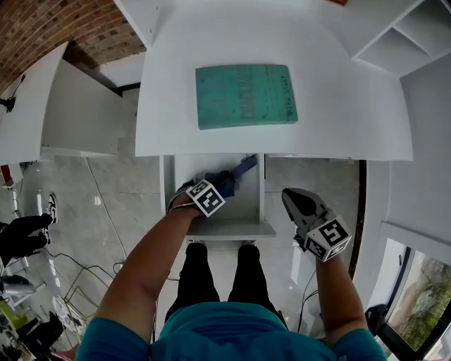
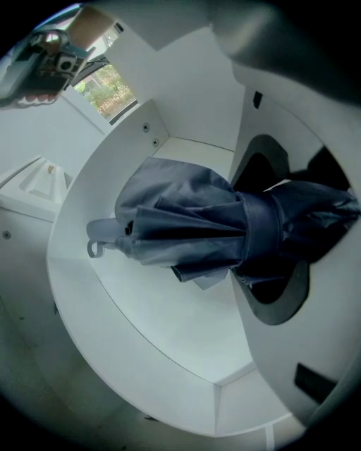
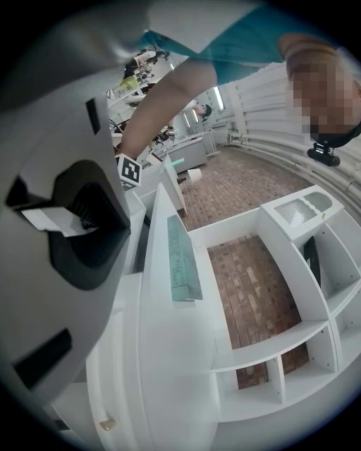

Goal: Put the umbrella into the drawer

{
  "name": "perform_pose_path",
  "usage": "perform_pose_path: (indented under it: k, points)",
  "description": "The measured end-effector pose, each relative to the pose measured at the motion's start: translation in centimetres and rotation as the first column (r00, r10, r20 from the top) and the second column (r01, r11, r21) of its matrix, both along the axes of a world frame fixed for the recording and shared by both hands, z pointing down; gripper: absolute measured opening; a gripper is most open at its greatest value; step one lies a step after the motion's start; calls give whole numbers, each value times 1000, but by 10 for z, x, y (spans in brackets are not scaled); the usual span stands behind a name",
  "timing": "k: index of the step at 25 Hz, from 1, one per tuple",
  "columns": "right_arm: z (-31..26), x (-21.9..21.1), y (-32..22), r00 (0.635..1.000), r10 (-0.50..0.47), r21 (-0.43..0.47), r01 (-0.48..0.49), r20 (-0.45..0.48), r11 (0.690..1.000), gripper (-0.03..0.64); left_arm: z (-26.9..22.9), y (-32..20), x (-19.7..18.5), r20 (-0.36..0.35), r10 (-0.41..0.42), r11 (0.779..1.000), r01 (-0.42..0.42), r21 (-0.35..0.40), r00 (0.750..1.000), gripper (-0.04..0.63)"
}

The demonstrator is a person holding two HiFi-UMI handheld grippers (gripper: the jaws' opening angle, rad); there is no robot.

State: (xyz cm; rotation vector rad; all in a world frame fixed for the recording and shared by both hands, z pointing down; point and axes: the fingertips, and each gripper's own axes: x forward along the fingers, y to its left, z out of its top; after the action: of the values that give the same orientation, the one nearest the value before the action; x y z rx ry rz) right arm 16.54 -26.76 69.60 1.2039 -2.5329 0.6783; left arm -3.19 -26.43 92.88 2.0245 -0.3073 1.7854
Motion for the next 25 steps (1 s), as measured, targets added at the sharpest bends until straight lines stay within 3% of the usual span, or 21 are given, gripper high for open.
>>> perform_pose_path:
  k: [7, 16, 19, 25]
  points:
    - [-8, -15, -5, 1000, -21, -3, 21, -1, 1000, 23, -24, -8, 8, -107, -19, 998, 25, 56, 994, 308]
    - [-29, -43, -19, 998, -61, 11, 62, -10, 998, 23, -88, -29, 5, -287, -42, 978, 97, 182, 957, 308]
    - [-43, -53, -25, 997, -74, 21, 74, -11, 997, 21, -125, -40, 2, -375, -56, 964, 148, 220, 925, 308]
    - [-85, -74, -33, 994, -106, 54, 107, -16, 993, 22, -216, -46, -7, -544, -31, 944, 203, 260, 838, 307]
